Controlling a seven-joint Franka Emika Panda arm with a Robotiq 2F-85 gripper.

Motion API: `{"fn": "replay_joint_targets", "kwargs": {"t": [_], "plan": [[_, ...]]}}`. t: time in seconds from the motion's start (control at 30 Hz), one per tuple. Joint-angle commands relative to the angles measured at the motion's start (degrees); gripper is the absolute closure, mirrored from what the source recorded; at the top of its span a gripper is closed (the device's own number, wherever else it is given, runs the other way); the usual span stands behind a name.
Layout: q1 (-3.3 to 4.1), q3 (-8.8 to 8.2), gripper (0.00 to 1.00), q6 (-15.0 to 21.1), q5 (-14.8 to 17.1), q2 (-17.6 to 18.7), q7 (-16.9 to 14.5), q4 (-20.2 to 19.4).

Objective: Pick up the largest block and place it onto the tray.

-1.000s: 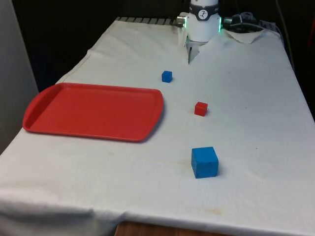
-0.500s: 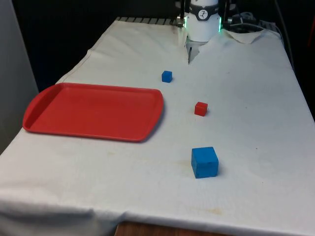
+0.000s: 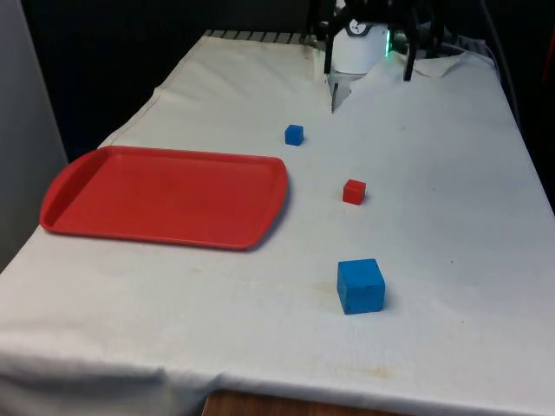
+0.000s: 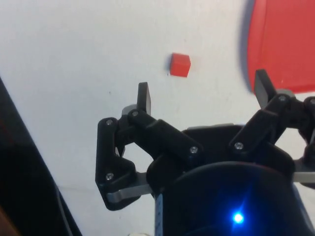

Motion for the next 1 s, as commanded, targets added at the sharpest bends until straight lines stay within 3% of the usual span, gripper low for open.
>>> {"fn": "replay_joint_targets", "kwargs": {"t": [0.0,0.3,0.33,0.4,0.97], "plan": [[-0.06,0.00,0.00,0.00,0.11,0.69,0.06,0.69],[-0.57,0.29,0.00,-0.06,1.26,8.31,1.09,8.48],[-0.23,0.00,0.00,0.11,0.74,7.28,0.97,7.33],[-0.80,0.23,0.00,0.06,1.55,10.20,1.20,10.49],[-1.83,0.06,0.00,1.38,2.06,13.35,-1.15,13.24]]}}
